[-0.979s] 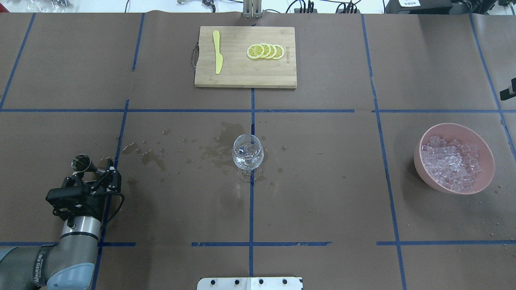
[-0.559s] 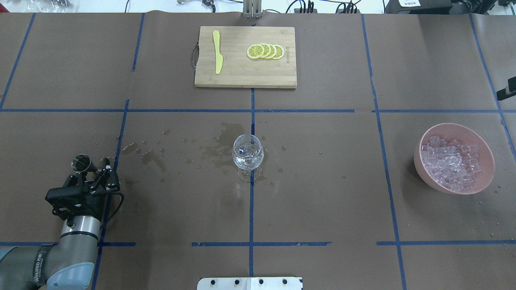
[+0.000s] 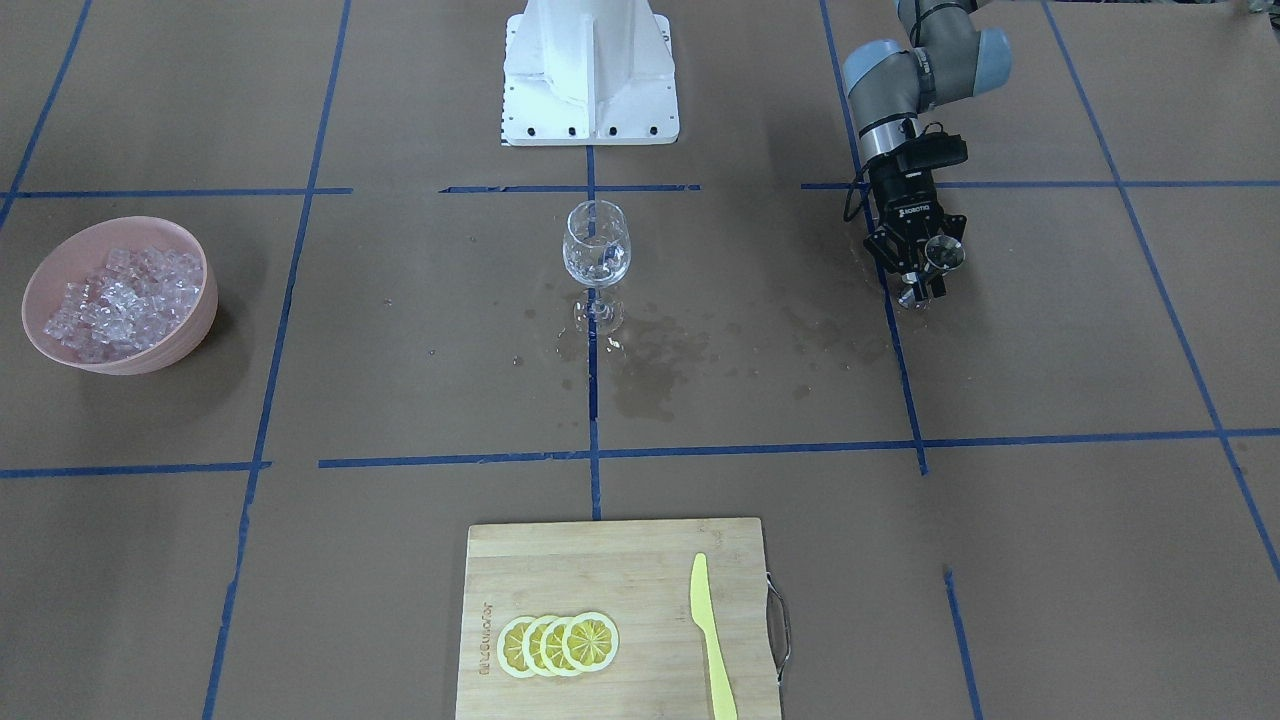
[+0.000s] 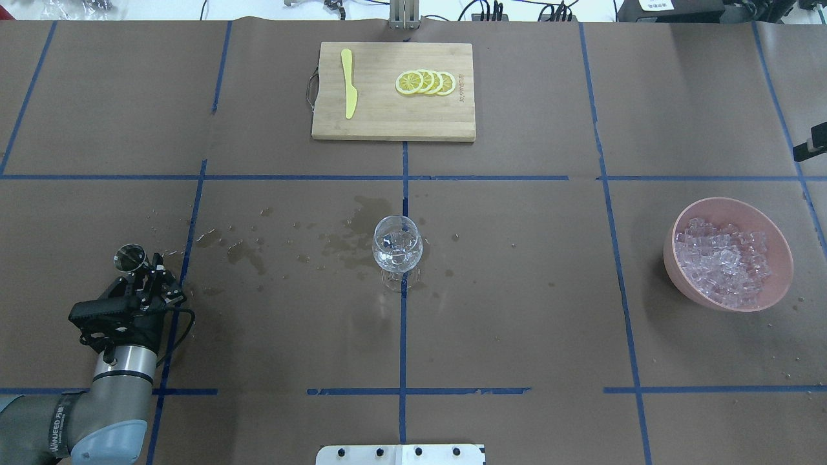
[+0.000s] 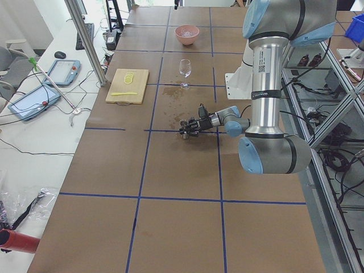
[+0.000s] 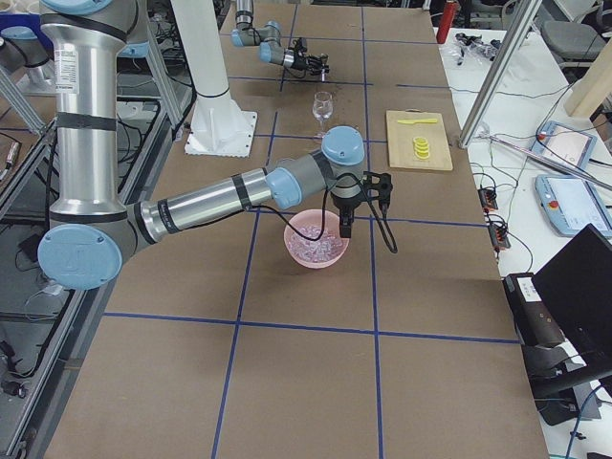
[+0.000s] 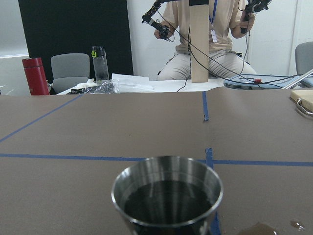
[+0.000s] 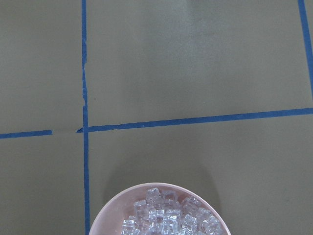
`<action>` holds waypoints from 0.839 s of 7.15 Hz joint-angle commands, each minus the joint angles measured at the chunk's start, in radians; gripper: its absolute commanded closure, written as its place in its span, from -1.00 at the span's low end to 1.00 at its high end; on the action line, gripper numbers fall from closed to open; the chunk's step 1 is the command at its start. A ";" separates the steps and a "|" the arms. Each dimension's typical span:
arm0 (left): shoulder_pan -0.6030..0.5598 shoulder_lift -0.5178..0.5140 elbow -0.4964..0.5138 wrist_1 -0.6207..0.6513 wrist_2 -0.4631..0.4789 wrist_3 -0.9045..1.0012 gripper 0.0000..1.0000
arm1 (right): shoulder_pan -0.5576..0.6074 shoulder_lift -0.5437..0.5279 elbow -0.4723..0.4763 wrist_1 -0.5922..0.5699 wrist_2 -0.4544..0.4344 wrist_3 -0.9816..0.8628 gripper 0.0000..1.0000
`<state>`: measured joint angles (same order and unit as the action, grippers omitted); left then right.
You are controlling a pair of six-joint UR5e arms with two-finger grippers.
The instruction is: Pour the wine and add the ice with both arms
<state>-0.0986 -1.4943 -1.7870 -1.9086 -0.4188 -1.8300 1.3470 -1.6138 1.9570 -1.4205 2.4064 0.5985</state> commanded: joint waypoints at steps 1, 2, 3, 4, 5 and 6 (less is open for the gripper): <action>-0.001 0.006 -0.043 -0.003 0.000 0.000 1.00 | 0.000 0.000 0.000 0.000 -0.001 0.001 -1.00; -0.003 0.006 -0.069 -0.004 0.000 0.001 1.00 | 0.000 0.000 -0.001 0.000 -0.001 0.001 -1.00; -0.004 0.006 -0.087 -0.006 0.000 0.003 1.00 | 0.000 0.000 -0.001 0.000 -0.001 0.001 -1.00; -0.007 0.005 -0.109 -0.006 0.000 0.005 1.00 | 0.000 -0.002 -0.001 0.002 -0.003 0.003 -1.00; -0.022 -0.010 -0.120 -0.009 0.000 0.009 1.00 | -0.002 -0.008 0.002 0.005 -0.012 0.003 -1.00; -0.030 -0.009 -0.132 -0.057 0.000 0.021 1.00 | -0.031 -0.030 0.032 0.006 -0.054 0.007 -1.00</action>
<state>-0.1174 -1.4991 -1.9023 -1.9288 -0.4188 -1.8196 1.3383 -1.6247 1.9651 -1.4168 2.3874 0.6023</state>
